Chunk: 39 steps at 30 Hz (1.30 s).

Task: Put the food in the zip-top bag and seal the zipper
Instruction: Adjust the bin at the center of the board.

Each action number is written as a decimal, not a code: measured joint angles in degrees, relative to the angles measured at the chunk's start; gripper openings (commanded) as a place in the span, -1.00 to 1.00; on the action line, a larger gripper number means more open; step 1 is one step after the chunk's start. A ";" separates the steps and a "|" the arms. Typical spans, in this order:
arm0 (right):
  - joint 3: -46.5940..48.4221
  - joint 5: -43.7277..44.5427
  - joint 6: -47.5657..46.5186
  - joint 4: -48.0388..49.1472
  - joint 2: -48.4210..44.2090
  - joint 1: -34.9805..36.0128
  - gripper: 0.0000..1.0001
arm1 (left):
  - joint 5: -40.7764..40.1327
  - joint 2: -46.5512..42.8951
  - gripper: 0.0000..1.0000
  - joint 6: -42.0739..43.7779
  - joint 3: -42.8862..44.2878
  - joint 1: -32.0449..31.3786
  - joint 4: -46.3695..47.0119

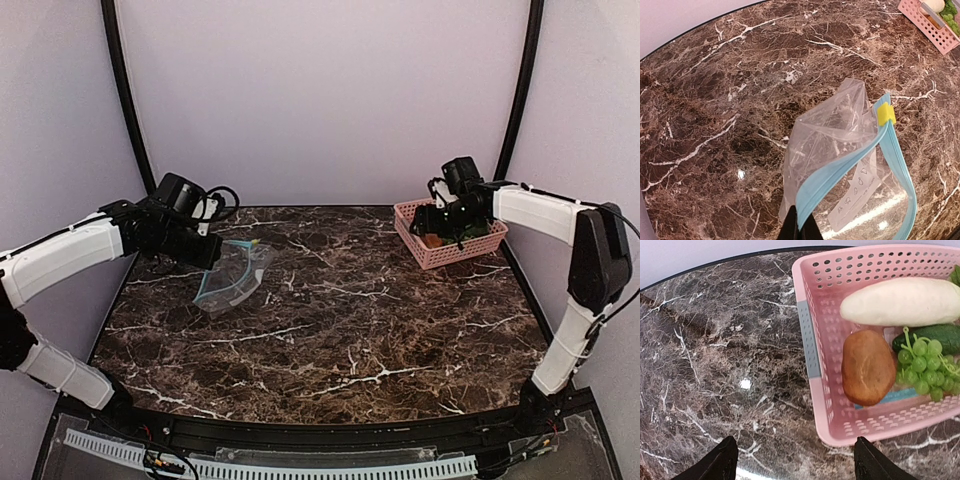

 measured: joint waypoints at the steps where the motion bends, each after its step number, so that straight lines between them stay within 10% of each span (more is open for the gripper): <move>1: 1.38 -0.76 -0.85 0.33 1.73 -0.52 0.59 | -0.52 0.04 -0.99 0.66 -0.50 0.17 0.92; 15: 5.77 -10.93 -6.29 1.42 13.92 -2.47 0.72 | -3.91 -0.46 -0.99 4.00 -9.29 1.44 11.19; 39: -28.44 -17.16 4.52 -5.18 -22.36 0.37 0.72 | 4.79 -6.69 -0.99 -3.39 -14.38 0.70 11.32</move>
